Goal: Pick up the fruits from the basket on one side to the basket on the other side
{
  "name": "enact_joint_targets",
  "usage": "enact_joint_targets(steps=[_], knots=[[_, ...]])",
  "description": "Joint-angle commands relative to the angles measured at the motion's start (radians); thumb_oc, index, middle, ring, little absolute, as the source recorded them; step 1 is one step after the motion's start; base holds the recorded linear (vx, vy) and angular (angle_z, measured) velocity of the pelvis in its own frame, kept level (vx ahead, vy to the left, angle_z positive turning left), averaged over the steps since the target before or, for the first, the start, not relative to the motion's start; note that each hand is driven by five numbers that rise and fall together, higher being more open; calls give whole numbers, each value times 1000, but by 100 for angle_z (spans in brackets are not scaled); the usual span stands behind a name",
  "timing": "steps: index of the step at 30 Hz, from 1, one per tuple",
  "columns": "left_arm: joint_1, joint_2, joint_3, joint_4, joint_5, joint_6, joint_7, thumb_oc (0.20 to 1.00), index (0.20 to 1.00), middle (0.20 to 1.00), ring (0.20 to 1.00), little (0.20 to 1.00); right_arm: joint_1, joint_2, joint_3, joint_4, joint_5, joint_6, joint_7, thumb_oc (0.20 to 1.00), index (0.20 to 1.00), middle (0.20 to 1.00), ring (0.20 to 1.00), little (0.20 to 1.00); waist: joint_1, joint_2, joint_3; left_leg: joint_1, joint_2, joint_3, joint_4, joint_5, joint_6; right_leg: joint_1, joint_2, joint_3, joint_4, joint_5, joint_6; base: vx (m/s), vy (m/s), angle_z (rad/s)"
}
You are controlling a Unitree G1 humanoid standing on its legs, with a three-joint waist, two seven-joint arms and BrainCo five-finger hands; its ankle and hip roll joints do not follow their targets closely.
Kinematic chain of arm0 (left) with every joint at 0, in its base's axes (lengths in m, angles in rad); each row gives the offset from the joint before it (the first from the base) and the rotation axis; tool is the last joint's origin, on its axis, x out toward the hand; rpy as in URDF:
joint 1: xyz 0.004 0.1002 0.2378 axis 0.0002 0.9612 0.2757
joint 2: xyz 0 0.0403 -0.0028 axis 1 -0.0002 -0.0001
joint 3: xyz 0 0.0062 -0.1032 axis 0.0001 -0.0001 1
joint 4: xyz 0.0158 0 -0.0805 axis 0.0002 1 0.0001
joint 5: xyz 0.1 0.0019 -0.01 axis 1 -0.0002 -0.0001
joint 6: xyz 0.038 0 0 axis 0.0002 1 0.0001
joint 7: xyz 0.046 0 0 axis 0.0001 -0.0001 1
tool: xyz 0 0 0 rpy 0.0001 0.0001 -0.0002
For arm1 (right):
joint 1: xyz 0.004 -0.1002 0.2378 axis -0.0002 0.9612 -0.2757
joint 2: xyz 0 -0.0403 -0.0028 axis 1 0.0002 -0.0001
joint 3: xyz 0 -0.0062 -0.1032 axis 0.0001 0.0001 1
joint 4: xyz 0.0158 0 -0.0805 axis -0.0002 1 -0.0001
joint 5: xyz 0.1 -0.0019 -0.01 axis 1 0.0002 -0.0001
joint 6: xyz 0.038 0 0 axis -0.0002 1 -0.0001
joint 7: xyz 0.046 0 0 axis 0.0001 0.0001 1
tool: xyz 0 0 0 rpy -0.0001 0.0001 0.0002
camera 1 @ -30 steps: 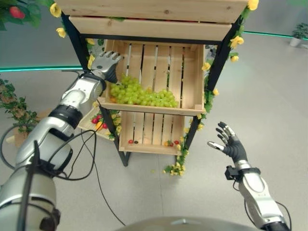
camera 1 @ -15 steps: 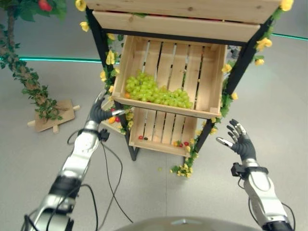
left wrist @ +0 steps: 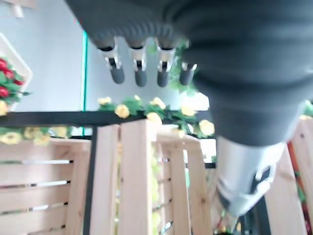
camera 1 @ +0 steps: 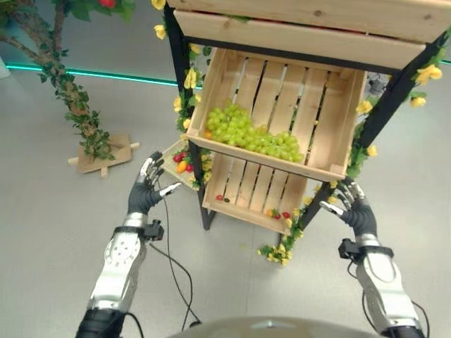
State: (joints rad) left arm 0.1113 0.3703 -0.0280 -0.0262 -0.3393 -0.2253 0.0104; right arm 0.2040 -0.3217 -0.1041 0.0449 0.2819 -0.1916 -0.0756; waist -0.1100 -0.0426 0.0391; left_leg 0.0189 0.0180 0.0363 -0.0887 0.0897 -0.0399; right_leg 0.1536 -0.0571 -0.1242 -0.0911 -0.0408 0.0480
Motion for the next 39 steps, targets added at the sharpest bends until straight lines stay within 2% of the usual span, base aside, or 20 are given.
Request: enact_joint_targets(steps=[1,3,8,11,16,19,23,28,33,34,35,36,37,38,39], knots=[[-66,36,63,-31,-36,-75,-11,1000,1000,1000,1000,1000,-75,9,-53,-68,7,-89,-8,1000,1000,1000,1000,1000,32,-9,17,42,17,-15,84,-145,-8,-56,-12,-29,84,-47,56,-28,-14,29],[-59,35,66,-23,-23,-77,1,1000,1000,1000,1000,1000,-70,-1,-61,-70,-8,-89,-6,1000,1000,1000,1000,1000,41,-8,18,35,13,-42,76,-135,-9,-59,-9,-44,91,-51,51,-8,-15,28],[-54,40,61,-25,-7,-67,0,1000,1000,1000,1000,1000,-77,1,-70,-69,-10,-88,-22,1000,1000,1000,1000,1000,51,-10,15,19,12,-59,63,-117,-18,-60,-14,-82,85,-57,54,-32,-8,23],[-57,43,58,-3,2,-66,6,1000,1000,1000,1000,1000,-93,-18,-58,-51,-14,-85,-24,1000,1000,1000,1000,1000,50,-9,28,15,13,-61,84,-123,-17,-61,-14,-80,89,-55,49,-6,-16,9],[-18,30,55,12,-13,-75,-14,1000,1000,1000,1000,1000,-103,-22,-48,-46,-38,-93,-21,1000,1000,1000,1000,1000,50,2,19,10,18,-44,13,-72,-35,-65,-9,-76,14,-17,56,-34,4,-1],[-12,22,58,14,-11,-76,-13,1000,1000,1000,1000,1000,-101,-20,-42,-34,-44,-92,-23,1000,1000,1000,1000,1000,48,6,14,8,19,-40,10,-74,-33,-70,-10,-71,4,-14,58,-32,5,0],[-4,7,58,11,-3,-82,-9,1000,1000,1000,1000,1000,-93,-29,-36,-26,-55,-86,-14,1000,1000,1000,1000,1000,47,1,9,34,20,-28,31,-101,-19,-43,-9,-41,5,-17,52,19,-8,-5],[-13,14,55,7,10,-87,-3,1000,1000,1000,1000,1000,-92,-30,-40,-23,-43,-89,-7,1000,1000,1000,1000,1000,40,-11,17,17,16,-26,126,-146,-14,-38,-11,-21,27,-29,43,5,-8,-8],[-32,18,52,5,27,-96,11,1000,1000,1000,1000,1000,-85,-34,-50,-33,-29,-95,-4,1000,1000,1000,1000,1000,27,-23,39,-35,8,-3,253,-176,-33,-48,-14,-10,52,-35,39,-48,30,-1],[-36,18,48,3,33,-100,20,1000,1000,1000,1000,1000,-88,-38,-45,-30,-24,-98,-5,1000,1000,1000,1000,1000,34,-26,50,-52,-7,-35,330,-195,-37,-50,-18,10,51,-26,40,-54,64,-2],[-37,18,48,3,34,-101,20,1000,1000,1000,1000,1000,-89,-38,-46,-30,-24,-98,-6,1000,1000,1000,1000,1000,35,-25,52,-55,-6,-34,338,-200,-37,-50,-17,11,51,-26,40,-90,146,-35],[-39,16,47,-4,36,-107,34,1000,1000,1000,1000,1000,-96,-46,-33,-22,-19,-100,-10,1000,1000,1000,1000,1000,48,-18,63,-54,-27,-120,369,-214,-35,-65,-16,47,76,-23,43,-51,102,-53],[-40,16,48,-4,36,-107,35,1000,1000,1000,1000,1000,-97,-47,-33,-22,-19,-100,-11,1000,1000,1000,1000,1000,48,-17,64,-53,-26,-120,370,-215,-35,-65,-16,48,78,-24,43,-73,184,-83],[-44,14,47,-11,41,-110,45,1000,1000,1000,1000,1000,-105,-50,-25,-15,-18,-96,-9,1000,1000,1000,1000,1000,49,-13,71,-40,-36,-164,377,-237,-26,-88,-18,73,118,-27,48,-88,249,-71],[-50,16,48,-19,44,-116,54,1000,1000,1000,1000,1000,-102,-49,-17,-24,-15,-91,3,1000,1000,1000,1000,1000,37,-10,78,-18,-49,-182,362,-283,7,-142,-26,106,206,-34,60,-88,251,-64]])
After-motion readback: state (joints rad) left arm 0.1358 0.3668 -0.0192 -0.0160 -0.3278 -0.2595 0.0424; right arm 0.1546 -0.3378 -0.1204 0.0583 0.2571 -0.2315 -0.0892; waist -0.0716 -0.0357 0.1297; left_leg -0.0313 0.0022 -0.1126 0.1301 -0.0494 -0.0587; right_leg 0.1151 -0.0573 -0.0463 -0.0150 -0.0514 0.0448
